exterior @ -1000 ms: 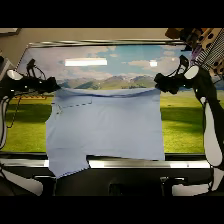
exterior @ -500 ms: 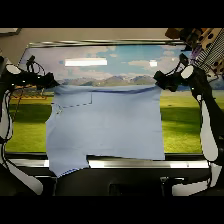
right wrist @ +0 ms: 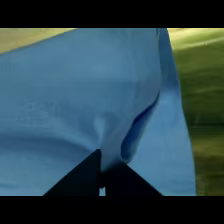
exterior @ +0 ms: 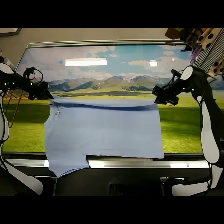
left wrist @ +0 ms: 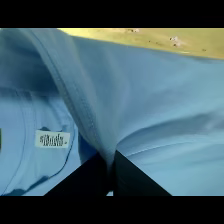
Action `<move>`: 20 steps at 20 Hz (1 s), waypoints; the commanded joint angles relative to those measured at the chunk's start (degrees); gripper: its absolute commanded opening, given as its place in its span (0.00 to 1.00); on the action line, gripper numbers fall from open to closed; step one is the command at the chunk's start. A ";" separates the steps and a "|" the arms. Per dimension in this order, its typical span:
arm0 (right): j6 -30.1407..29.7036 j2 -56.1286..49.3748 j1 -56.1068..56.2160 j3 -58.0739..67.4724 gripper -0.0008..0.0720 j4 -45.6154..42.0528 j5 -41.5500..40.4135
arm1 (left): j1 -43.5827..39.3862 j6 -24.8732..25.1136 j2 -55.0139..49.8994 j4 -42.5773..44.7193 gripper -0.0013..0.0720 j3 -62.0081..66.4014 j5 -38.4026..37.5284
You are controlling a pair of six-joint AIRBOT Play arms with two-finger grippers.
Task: Fold the clothes and pants, and hang the long-sleeved shirts on hangers.
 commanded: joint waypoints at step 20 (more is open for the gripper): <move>-2.45 4.44 -0.24 -14.58 0.58 -8.39 0.09 | -0.50 -3.91 5.16 10.19 0.75 -4.50 -1.90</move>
